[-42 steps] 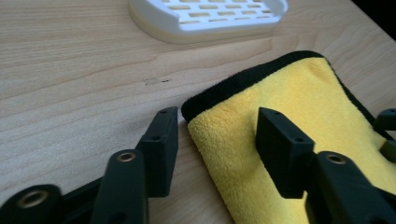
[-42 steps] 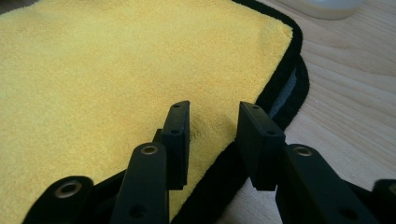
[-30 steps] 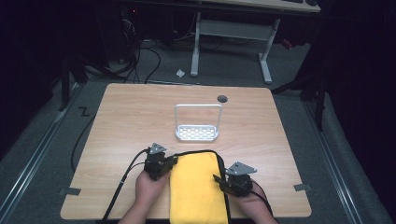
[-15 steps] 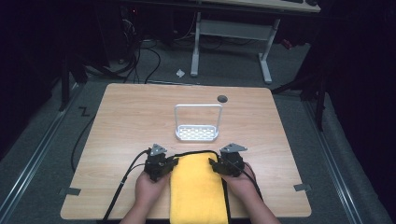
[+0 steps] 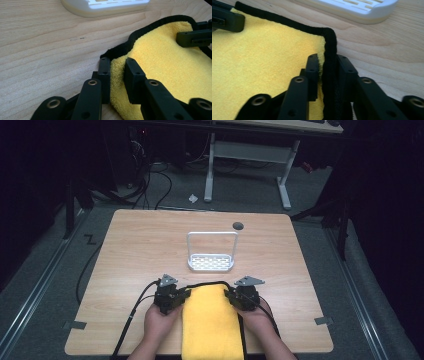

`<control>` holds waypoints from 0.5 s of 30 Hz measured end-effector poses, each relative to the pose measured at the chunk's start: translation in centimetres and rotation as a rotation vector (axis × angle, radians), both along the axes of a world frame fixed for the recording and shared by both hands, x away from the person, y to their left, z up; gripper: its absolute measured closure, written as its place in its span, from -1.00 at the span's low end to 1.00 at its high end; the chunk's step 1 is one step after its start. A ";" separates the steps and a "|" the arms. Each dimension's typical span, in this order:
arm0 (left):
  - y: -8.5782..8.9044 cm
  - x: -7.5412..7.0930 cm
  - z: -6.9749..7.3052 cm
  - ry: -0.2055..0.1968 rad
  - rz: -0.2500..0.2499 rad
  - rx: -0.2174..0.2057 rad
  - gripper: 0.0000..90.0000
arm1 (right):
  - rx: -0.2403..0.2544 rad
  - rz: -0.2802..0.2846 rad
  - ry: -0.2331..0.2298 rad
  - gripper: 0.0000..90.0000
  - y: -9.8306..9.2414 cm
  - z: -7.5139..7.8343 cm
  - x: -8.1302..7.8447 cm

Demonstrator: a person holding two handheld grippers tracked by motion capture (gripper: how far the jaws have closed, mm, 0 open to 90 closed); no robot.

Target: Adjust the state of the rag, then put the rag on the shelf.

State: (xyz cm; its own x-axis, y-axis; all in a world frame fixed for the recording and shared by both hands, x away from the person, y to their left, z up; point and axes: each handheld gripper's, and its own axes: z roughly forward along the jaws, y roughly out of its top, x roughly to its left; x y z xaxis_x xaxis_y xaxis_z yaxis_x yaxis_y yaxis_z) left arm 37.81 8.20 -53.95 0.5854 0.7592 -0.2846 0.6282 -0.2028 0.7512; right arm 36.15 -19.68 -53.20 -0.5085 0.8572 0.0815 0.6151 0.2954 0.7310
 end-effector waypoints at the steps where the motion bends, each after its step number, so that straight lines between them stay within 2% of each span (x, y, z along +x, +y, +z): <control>1: 0.0 0.0 0.0 0.000 0.000 0.001 0.69 | -0.004 0.004 -0.005 0.73 0.1 0.0 0.0; 4: 0.0 -0.1 0.0 -0.001 0.004 0.003 0.67 | -0.025 0.017 -0.022 0.76 0.2 0.0 -0.2; 6: -0.1 -0.3 0.1 -0.021 0.008 0.006 0.67 | -0.036 0.020 -0.037 0.77 0.3 0.1 -0.5; 9: 0.0 -0.5 0.2 -0.035 -0.004 -0.003 0.76 | -0.055 0.030 -0.077 0.78 0.4 0.4 -0.9; 12: 0.3 -0.6 0.5 -0.036 -0.006 -0.033 0.82 | -0.044 0.031 -0.113 0.78 0.4 1.1 -1.4; 15: 0.4 -0.8 0.9 -0.054 -0.003 -0.051 0.84 | -0.027 0.030 -0.155 0.78 0.4 1.9 -1.8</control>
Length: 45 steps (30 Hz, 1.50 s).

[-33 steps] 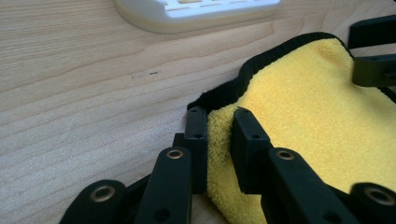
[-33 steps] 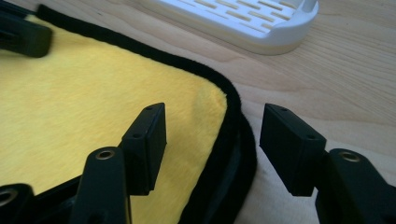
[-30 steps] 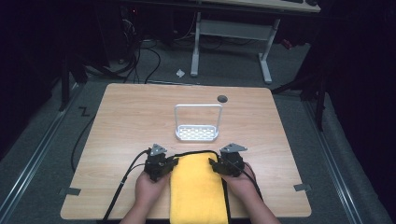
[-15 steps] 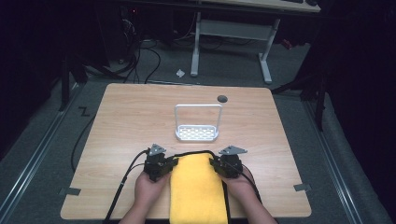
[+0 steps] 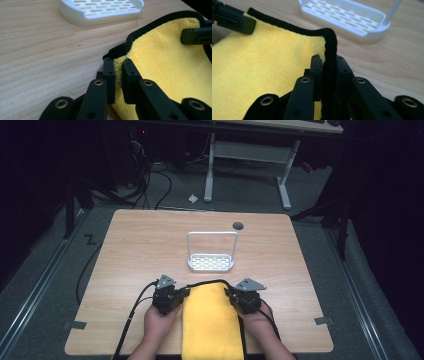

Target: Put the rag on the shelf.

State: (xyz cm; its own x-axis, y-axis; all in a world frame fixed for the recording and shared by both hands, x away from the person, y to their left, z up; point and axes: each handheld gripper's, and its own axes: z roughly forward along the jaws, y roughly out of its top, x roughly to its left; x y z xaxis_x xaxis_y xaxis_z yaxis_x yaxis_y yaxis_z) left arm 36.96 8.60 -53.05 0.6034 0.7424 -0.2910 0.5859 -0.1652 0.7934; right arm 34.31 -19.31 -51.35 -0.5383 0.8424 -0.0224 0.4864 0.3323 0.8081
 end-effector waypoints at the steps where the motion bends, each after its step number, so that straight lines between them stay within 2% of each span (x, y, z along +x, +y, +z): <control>1: 0.1 -0.1 0.2 -0.012 0.002 -0.006 0.85 | 0.002 0.001 -0.014 0.78 0.0 0.3 -0.1; 6: 0.4 -0.6 1.6 -0.061 0.014 -0.040 0.85 | 0.021 0.016 -0.078 0.77 0.4 1.9 -0.8; 11: 0.8 -1.1 3.7 -0.124 0.014 -0.077 0.84 | 0.042 0.021 -0.137 0.77 0.6 3.2 -1.2; 15: 0.6 -1.4 5.3 -0.183 0.005 -0.077 0.83 | 0.047 0.028 -0.181 0.76 0.6 4.2 -1.4; 18: 0.4 -1.4 6.6 -0.210 0.004 -0.078 0.83 | 0.037 0.039 -0.214 0.76 0.6 5.2 -1.6; 23: 0.4 -1.2 9.0 -0.253 0.006 -0.106 0.83 | 0.052 0.034 -0.268 0.76 0.3 7.1 -1.7; 25: 0.3 -1.3 10.1 -0.286 0.007 -0.105 0.83 | 0.064 0.028 -0.294 0.76 0.2 7.9 -1.7; 31: 0.4 -1.8 12.5 -0.352 0.015 -0.134 0.84 | 0.113 0.013 -0.361 0.76 -0.4 10.2 -1.6; 40: 0.9 -1.3 15.8 -0.448 0.029 -0.149 0.84 | 0.151 0.001 -0.432 0.76 -0.7 12.8 -0.7; 45: 1.1 -0.6 16.9 -0.468 0.042 -0.156 0.85 | 0.162 0.002 -0.453 0.76 -0.5 13.8 0.0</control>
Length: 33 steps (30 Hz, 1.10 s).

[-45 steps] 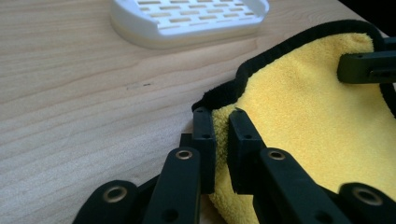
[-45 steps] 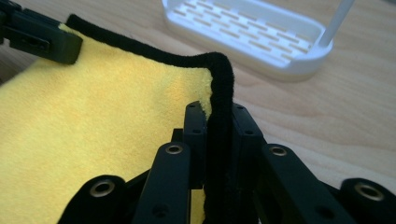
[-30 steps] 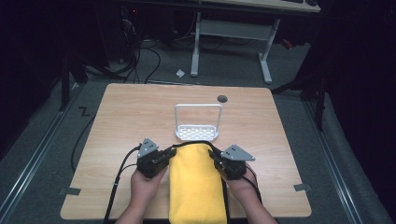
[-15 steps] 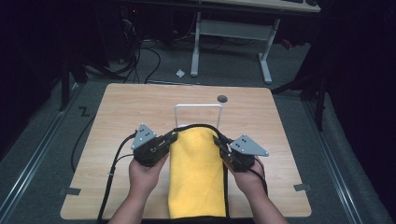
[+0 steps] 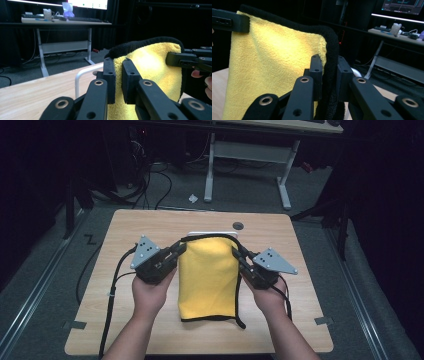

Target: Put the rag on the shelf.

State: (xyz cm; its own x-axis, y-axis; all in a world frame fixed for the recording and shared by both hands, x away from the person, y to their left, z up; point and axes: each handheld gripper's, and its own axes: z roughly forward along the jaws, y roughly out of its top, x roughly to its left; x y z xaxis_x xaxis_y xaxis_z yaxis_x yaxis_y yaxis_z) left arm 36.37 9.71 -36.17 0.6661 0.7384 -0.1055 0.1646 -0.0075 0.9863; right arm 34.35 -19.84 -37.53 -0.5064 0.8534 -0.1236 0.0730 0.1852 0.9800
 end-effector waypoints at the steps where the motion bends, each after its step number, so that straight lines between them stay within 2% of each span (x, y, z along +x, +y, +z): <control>1: 0.1 0.2 0.2 -0.002 0.001 -0.001 0.85 | 0.000 0.000 -0.004 0.76 0.1 0.2 0.2; 5: 0.2 0.8 1.1 -0.034 0.011 0.011 0.85 | -0.005 0.000 -0.031 0.76 0.4 1.1 0.7; 10: 0.5 1.9 2.3 -0.076 0.025 0.011 0.85 | 0.013 0.009 -0.045 0.76 0.5 2.4 1.3; 16: 0.5 3.3 4.1 -0.100 0.044 0.000 0.85 | 0.020 -0.001 -0.065 0.76 0.8 4.2 2.7; 22: 0.3 4.4 5.6 -0.132 0.058 0.015 0.85 | 0.016 -0.017 -0.096 0.76 0.9 5.7 3.8; 27: 0.2 4.9 5.9 -0.140 0.063 0.003 0.85 | 0.025 -0.027 -0.110 0.76 0.9 6.3 4.4; 33: 0.0 6.2 5.7 -0.141 0.071 0.020 0.85 | 0.017 -0.042 -0.099 0.76 1.1 6.4 5.6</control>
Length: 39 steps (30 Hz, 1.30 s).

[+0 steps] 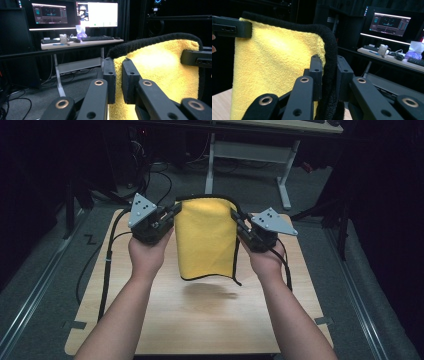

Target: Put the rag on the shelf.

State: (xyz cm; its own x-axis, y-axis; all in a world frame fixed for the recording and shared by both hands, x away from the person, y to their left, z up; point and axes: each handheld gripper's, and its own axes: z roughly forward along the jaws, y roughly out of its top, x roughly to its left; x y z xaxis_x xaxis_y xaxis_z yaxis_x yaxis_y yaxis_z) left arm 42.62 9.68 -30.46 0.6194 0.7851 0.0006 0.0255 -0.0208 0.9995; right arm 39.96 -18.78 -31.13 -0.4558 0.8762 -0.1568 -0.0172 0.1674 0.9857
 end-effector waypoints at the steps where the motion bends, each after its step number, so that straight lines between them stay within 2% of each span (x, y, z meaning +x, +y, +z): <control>1: -0.1 0.4 0.0 0.003 -0.003 -0.006 0.85 | 0.000 -0.004 0.003 0.76 0.0 0.0 0.3; 4: -0.4 1.7 0.2 0.009 -0.016 -0.016 0.84 | -0.007 -0.014 0.005 0.76 -0.3 0.0 1.4; 7: -1.0 3.2 0.3 0.020 -0.026 0.012 0.84 | 0.004 -0.017 0.020 0.76 -1.1 0.0 2.8; 10: -1.7 4.7 0.2 0.020 -0.015 0.051 0.84 | 0.016 -0.012 0.044 0.76 -2.0 0.0 4.5; 16: -2.5 7.4 -0.9 0.044 0.021 0.114 0.82 | -0.005 -0.002 0.088 0.75 -2.7 -0.9 7.3; 19: -2.9 8.6 -2.2 0.084 0.027 0.145 0.83 | -0.031 -0.009 0.123 0.75 -2.7 -2.0 8.5; 21: -3.1 9.2 -3.2 0.110 0.030 0.151 0.83 | -0.068 -0.021 0.146 0.75 -2.7 -3.0 9.2; 27: -3.2 10.4 -6.5 0.212 0.036 0.183 0.83 | -0.113 -0.005 0.183 0.75 -3.1 -5.1 9.9; 34: -2.9 10.7 -9.1 0.294 0.009 0.185 0.83 | -0.125 0.005 0.251 0.75 -3.6 -7.3 10.5; 39: -2.3 10.7 -10.2 0.354 -0.014 0.157 0.84 | -0.102 0.015 0.291 0.76 -3.7 -8.1 11.0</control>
State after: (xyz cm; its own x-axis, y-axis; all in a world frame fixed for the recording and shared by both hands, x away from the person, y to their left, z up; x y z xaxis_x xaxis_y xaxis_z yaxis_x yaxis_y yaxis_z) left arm 53.37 7.38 -40.64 0.6135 0.7838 -0.0958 0.3669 -0.1755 0.9136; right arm 50.93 -22.51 -39.23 -0.5075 0.8552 -0.1049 0.2600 0.2681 0.9277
